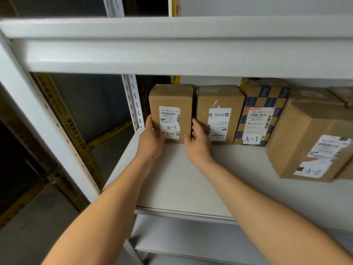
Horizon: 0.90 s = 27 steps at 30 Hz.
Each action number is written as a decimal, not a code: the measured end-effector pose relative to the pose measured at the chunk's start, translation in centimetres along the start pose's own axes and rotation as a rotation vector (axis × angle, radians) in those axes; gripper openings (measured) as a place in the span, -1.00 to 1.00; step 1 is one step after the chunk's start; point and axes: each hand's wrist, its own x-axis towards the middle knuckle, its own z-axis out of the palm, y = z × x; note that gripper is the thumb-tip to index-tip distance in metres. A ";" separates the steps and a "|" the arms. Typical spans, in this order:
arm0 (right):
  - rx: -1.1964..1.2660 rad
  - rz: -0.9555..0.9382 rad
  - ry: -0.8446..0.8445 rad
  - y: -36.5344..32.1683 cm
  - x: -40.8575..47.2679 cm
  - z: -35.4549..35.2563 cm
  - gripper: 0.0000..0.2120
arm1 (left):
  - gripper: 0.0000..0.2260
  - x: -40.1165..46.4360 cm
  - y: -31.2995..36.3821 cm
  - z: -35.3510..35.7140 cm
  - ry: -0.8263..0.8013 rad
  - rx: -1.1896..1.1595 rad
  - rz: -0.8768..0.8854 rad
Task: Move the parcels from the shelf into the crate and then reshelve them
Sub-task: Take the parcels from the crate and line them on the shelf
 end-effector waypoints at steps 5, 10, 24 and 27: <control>-0.090 -0.058 -0.017 -1.2 -4.4 -6.0 -0.61 | -0.66 -4.4 2.6 1.1 0.113 0.131 -0.107; -0.155 -0.125 -0.029 1.1 -9.6 -15.4 -0.66 | -0.77 -11.7 9.2 5.9 0.071 0.053 0.084; -0.325 0.262 0.466 15.5 -37.5 -51.8 -0.67 | -0.78 -37.9 27.2 35.0 -0.673 -0.021 0.615; -0.380 0.397 0.604 17.8 -43.6 -57.1 -0.65 | -0.75 -43.2 29.8 41.4 -0.822 0.006 0.646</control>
